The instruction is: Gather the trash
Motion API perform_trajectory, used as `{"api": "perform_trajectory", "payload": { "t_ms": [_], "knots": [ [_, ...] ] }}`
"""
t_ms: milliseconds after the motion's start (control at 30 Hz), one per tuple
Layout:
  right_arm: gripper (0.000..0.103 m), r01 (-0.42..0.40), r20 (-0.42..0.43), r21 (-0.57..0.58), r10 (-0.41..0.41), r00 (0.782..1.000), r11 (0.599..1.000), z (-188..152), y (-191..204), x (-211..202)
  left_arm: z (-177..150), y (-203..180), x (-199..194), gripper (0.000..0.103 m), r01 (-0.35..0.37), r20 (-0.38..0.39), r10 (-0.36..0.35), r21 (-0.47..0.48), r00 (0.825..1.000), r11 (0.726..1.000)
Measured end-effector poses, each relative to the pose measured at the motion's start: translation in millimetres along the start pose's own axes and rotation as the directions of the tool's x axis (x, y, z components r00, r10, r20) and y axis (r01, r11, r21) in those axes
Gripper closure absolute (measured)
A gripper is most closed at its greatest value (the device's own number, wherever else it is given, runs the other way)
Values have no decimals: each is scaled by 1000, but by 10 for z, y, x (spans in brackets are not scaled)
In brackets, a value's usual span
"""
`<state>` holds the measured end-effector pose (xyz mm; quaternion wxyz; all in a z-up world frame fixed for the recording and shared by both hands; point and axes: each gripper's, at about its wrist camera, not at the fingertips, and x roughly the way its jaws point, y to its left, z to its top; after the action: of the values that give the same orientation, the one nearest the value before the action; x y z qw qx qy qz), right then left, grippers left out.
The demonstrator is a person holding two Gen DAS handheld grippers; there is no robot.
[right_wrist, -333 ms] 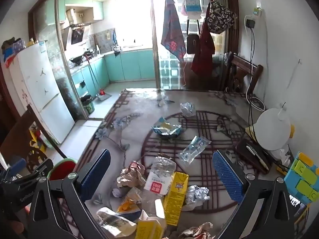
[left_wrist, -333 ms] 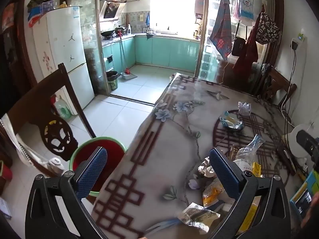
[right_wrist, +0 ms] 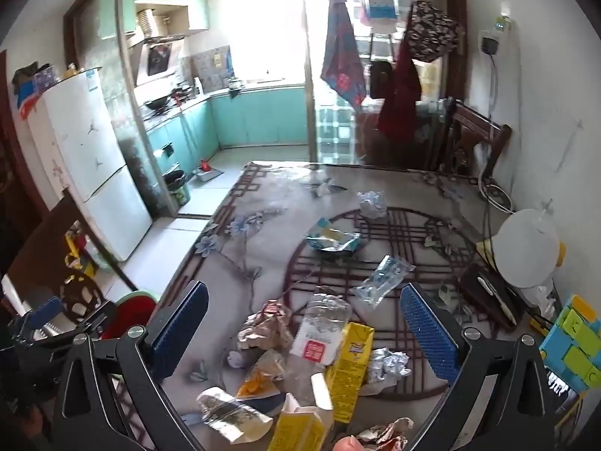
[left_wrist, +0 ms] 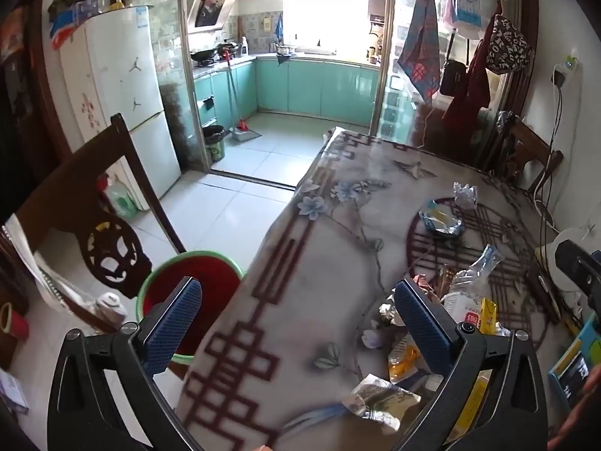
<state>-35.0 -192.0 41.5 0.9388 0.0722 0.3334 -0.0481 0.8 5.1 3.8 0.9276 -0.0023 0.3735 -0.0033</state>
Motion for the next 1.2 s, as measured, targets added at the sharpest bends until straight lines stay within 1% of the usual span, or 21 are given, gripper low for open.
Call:
{"api": "perform_trajectory", "payload": {
  "t_ms": [67,200,300,467,567,633,733,767,833,1033,1100,1200],
  "knots": [
    [0,-3,8,-9,3,1000,1000,-1,46,-39,17,1,-53,0,-30,17,30,5,999,1000],
    [0,0,15,-29,1,1000,1000,26,135,-90,55,87,-128,0,-8,30,9,-27,999,1000],
    [0,2,20,-38,-2,1000,999,39,159,-120,77,102,-93,0,-13,36,14,-41,999,999],
    [0,-4,31,-46,5,1000,999,52,153,-140,72,79,-112,0,-9,49,11,-41,999,999],
    [0,-11,56,-39,13,998,999,35,139,-156,79,71,-120,0,-6,47,8,-38,999,999],
    [0,-35,66,-28,37,997,999,17,120,-149,79,58,-132,0,7,52,-6,-30,999,1000],
    [0,-78,50,5,77,996,997,-10,76,-121,88,40,-137,0,-5,51,7,-27,999,1000],
    [0,-82,46,7,82,996,997,-18,73,-114,89,38,-137,0,5,48,-4,-28,999,1000],
    [0,-80,43,3,80,996,997,-30,79,-105,94,31,-139,0,14,44,-13,-34,999,999],
    [0,-63,38,-14,64,997,998,-30,69,-108,95,9,-161,0,-5,52,6,-28,999,1000],
    [0,-59,34,-4,59,998,998,-29,41,-106,98,3,-166,0,-18,57,20,-29,998,999],
    [0,-79,14,-4,79,997,997,-25,18,-68,108,1,-162,0,-21,58,23,-32,998,999]
  ]
}}
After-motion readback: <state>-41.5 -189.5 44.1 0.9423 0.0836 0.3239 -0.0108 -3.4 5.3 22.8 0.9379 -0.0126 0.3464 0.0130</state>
